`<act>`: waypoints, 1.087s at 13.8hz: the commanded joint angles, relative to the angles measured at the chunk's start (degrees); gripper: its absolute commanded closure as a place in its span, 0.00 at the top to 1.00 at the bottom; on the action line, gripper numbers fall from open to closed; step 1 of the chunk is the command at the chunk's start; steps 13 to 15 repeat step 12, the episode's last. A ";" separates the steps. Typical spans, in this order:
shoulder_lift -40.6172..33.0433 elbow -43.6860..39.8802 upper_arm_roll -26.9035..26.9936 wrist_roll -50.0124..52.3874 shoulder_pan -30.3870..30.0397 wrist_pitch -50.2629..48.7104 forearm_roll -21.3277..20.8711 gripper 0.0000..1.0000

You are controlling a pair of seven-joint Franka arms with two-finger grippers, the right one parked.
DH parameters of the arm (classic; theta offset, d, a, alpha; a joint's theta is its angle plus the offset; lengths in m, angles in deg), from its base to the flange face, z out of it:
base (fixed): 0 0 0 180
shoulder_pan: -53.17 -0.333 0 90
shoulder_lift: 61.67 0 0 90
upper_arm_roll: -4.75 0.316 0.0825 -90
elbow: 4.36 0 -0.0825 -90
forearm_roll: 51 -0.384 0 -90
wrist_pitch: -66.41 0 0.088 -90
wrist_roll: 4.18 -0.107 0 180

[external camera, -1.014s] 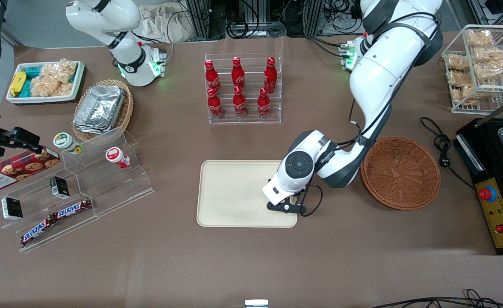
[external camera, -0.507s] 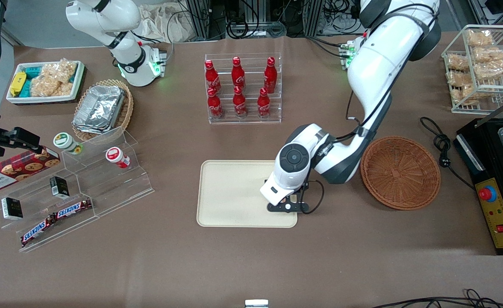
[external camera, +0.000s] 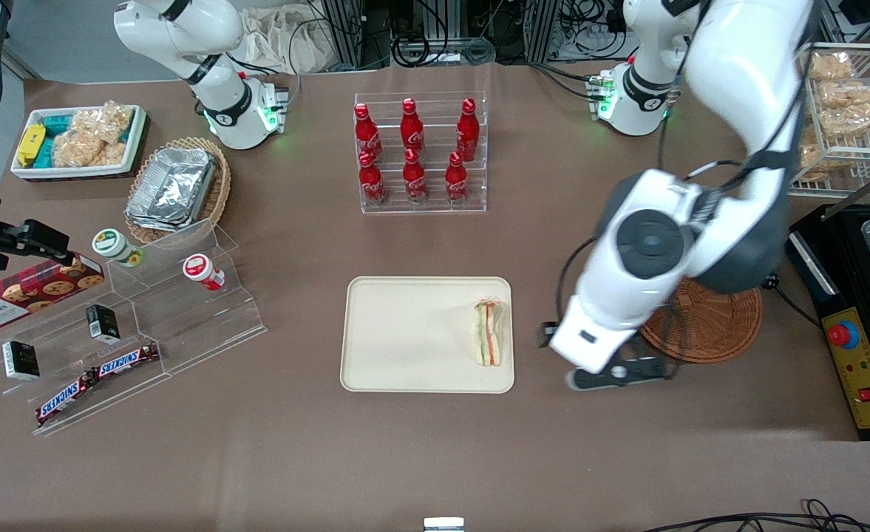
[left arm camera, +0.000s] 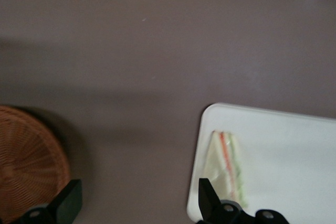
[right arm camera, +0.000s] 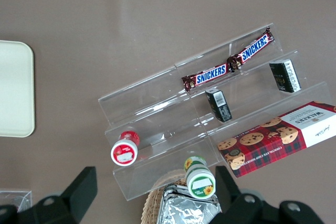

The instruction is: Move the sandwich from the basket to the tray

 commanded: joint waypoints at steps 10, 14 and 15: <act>-19.20 7.02 3.79 -22.92 -15.60 -8.08 3.94 0.99; -19.29 7.20 4.50 -23.44 -15.60 -8.08 4.38 0.99; -19.29 7.20 4.50 -23.44 -15.60 -8.08 4.38 0.99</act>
